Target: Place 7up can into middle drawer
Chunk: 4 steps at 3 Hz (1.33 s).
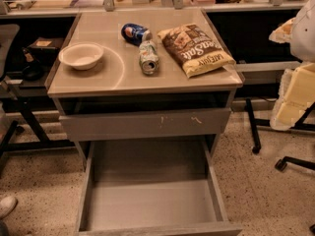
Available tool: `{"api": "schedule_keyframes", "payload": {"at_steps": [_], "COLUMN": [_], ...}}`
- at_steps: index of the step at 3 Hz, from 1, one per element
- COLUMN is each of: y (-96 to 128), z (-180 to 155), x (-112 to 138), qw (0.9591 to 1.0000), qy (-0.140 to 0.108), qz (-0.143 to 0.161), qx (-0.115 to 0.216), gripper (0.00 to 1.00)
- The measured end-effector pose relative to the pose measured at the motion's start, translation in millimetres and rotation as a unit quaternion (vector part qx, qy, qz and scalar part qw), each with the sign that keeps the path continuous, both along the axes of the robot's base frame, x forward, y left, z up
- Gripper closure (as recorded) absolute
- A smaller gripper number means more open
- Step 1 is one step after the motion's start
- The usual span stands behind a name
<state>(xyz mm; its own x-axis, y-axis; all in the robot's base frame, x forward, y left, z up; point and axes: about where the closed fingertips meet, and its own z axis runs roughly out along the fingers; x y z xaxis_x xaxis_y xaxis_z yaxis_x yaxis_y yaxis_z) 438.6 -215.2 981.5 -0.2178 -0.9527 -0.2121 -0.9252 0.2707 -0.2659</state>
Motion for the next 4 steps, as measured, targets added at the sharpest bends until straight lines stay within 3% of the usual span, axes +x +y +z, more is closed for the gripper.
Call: {"api": "schedule_keyframes", "payload": {"at_steps": [1,2,3,4], "y": [0,21,57,59], "z": [0,3,0,6], "x": [0,0,-5,-5], "qw": [1.0000,0.9999,0.9979,0.9979], "qy": [0.000,-0.003,0.006,-0.004], "qz": [0.000,0.006,0.034,0.036], "qx": [0.000,-0.016,-0.054,-0.053], "gripper": [0.00,0.00,0.00,0.00]}}
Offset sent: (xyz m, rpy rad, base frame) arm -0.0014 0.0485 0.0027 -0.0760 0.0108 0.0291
